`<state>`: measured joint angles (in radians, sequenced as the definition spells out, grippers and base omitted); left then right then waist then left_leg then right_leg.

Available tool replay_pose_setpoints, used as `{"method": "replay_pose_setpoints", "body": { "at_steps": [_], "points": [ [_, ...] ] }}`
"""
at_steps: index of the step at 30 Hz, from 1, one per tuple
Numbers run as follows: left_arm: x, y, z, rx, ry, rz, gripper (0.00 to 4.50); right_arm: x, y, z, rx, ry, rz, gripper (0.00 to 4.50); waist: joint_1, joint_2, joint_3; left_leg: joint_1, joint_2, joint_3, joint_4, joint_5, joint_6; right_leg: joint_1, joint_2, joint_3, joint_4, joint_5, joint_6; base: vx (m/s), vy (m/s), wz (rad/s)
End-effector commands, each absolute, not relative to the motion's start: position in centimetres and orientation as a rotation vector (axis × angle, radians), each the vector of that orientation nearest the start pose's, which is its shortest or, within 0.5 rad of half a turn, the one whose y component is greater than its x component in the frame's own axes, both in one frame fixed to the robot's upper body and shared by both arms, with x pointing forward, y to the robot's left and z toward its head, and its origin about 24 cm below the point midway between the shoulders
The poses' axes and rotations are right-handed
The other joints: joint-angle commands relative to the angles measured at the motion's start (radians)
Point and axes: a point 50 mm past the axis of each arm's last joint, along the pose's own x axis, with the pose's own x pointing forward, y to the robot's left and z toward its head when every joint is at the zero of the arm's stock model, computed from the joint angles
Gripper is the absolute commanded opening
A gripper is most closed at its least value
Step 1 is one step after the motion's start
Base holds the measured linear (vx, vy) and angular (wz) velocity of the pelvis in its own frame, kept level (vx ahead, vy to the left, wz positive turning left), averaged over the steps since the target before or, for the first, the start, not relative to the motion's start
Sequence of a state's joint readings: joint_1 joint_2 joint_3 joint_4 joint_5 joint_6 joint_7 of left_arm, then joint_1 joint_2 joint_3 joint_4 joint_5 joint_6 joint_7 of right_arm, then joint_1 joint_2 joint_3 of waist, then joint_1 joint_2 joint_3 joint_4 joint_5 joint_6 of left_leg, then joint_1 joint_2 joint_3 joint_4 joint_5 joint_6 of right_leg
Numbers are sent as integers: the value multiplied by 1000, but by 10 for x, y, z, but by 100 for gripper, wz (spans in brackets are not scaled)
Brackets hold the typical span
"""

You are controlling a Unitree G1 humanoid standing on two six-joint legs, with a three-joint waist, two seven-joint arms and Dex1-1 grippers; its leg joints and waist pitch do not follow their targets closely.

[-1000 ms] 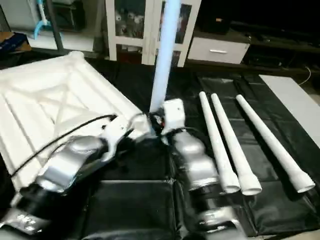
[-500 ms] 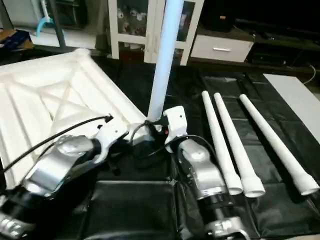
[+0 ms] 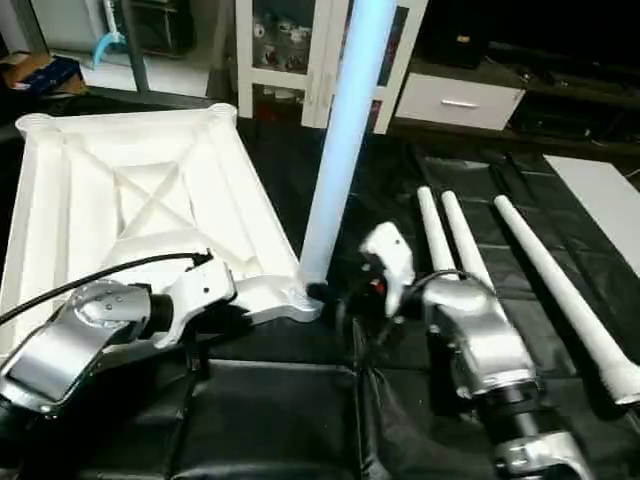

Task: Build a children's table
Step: Rotate leg to tighten

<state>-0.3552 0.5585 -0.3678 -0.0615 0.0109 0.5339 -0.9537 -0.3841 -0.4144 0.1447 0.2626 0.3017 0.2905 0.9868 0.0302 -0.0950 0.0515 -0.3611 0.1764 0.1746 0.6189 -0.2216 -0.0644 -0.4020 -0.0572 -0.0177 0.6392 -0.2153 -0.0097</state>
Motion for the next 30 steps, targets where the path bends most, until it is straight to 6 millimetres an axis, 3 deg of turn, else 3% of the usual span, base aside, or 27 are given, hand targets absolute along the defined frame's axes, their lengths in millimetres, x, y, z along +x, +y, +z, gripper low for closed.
{"method": "replay_pose_setpoints", "body": {
  "at_steps": [1,11,20,24,26,29,30],
  "points": [
    [267,138,66,552,529,-1153,0,298,-157,69,-51,271,1084,279,-4,10,-48,8,54,-12,-81,-98,46,44,-72,41,-74,-80,-239,0,0,0],
    [265,135,67,547,523,-1184,0,297,-153,68,30,242,1137,185,-1,15,-52,10,55,-12,-79,-65,52,44,-71,39,-69,-26,-254,0,0,0],
    [263,132,68,543,524,-1202,0,297,-153,67,43,242,1145,136,-4,14,-50,9,55,-13,-81,-98,39,44,-71,39,-74,-79,-245,0,0,0],
    [264,130,68,536,526,-1183,0,298,-153,61,45,245,1081,112,-5,14,-49,9,55,-13,-81,-94,38,43,-72,40,-74,-78,-246,0,0,0],
    [269,121,69,520,511,-1148,0,299,-146,48,62,236,966,98,-10,13,-52,9,54,-13,-82,-117,17,42,-74,40,-76,-116,-240,0,0,0],
    [269,117,70,518,502,-1157,0,297,-142,47,58,222,948,69,-13,13,-54,8,53,-14,-81,-106,13,44,-72,40,-75,-100,-235,0,0,0],
    [269,117,70,518,502,-1157,0,297,-142,47,58,222,948,69,-14,18,-54,8,52,-14,-82,-101,17,44,-70,39,-74,-79,-238,0,0,0]
  ]
}}
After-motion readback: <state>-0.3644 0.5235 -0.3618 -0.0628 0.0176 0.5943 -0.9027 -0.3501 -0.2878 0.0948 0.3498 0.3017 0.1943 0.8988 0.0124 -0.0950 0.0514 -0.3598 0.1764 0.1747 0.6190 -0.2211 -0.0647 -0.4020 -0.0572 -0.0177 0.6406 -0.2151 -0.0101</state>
